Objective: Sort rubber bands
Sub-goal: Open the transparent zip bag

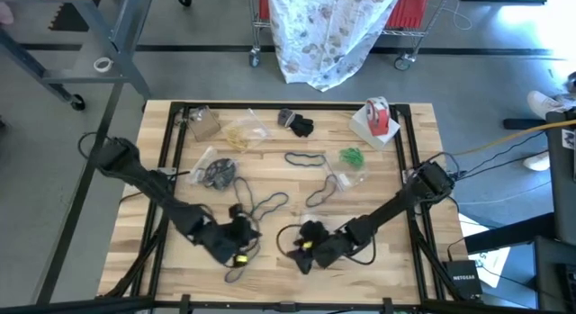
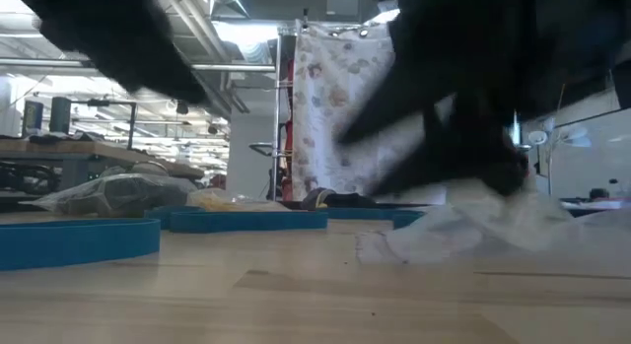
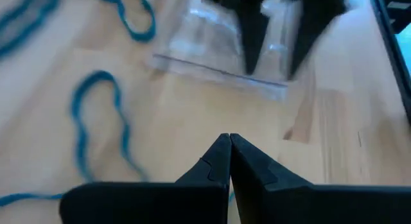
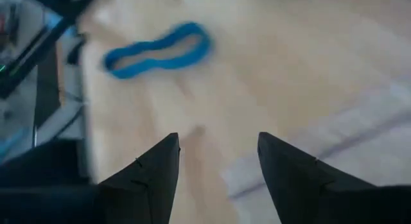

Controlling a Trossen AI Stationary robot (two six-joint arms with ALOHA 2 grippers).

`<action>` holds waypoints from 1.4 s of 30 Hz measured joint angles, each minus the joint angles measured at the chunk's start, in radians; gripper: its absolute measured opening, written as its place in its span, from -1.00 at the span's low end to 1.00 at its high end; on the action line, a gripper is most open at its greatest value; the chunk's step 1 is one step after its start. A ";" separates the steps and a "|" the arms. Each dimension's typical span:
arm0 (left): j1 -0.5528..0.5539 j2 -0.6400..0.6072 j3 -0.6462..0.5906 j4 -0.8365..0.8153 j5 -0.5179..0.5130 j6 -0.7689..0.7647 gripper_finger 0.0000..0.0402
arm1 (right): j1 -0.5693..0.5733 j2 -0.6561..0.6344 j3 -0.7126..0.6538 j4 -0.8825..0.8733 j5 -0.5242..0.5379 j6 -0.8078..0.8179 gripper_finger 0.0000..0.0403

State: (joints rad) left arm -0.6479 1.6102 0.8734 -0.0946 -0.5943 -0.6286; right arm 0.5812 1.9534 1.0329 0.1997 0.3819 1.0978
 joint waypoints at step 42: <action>0.142 0.411 0.003 0.612 0.247 0.289 -0.52 | 0.047 0.237 0.242 -0.358 0.209 -0.242 0.02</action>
State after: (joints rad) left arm -0.5060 2.0210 0.8761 0.5175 -0.3474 -0.3398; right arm 0.6277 2.1902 1.2752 -0.1580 0.5908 0.8555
